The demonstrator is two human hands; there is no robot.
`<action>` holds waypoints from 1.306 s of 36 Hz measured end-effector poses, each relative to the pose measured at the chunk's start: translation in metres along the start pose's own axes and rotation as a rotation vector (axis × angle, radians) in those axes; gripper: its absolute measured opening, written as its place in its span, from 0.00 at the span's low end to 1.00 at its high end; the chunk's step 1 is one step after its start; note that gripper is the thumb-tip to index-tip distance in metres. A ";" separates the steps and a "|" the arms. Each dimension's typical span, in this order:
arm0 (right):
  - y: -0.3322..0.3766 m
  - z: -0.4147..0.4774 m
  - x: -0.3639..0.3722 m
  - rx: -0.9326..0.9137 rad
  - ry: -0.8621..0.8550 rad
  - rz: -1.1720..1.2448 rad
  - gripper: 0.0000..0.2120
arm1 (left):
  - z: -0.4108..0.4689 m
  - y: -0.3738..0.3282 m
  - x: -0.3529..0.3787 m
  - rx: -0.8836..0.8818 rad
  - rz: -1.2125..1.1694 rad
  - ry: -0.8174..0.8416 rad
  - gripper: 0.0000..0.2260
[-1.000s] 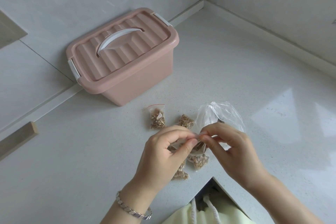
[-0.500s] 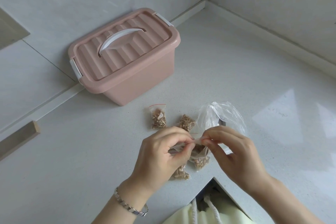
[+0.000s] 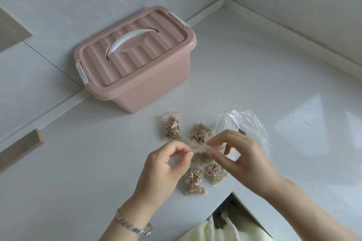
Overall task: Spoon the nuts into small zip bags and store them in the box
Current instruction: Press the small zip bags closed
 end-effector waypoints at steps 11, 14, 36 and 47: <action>-0.017 0.028 0.020 0.007 0.185 -0.253 0.25 | 0.014 0.027 -0.004 -0.167 -0.040 -0.069 0.06; -0.029 0.031 0.022 0.024 0.164 -0.274 0.20 | 0.022 0.041 0.001 -0.224 -0.053 -0.060 0.08; -0.100 0.055 0.053 0.282 0.396 -0.608 0.12 | 0.095 0.173 0.018 -0.866 0.449 -0.211 0.22; -0.065 0.044 0.037 0.347 0.118 -0.179 0.09 | 0.063 0.125 0.007 -0.544 0.057 -0.358 0.11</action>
Point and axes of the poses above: each hand's wrist, its own z-axis towards the middle knuckle, its own x-axis out of the palm, y = z × x, the point moved 5 cm from there along z, towards the middle knuckle, and after that the axes turned 4 degrees about -x, right-handed, at the moved point
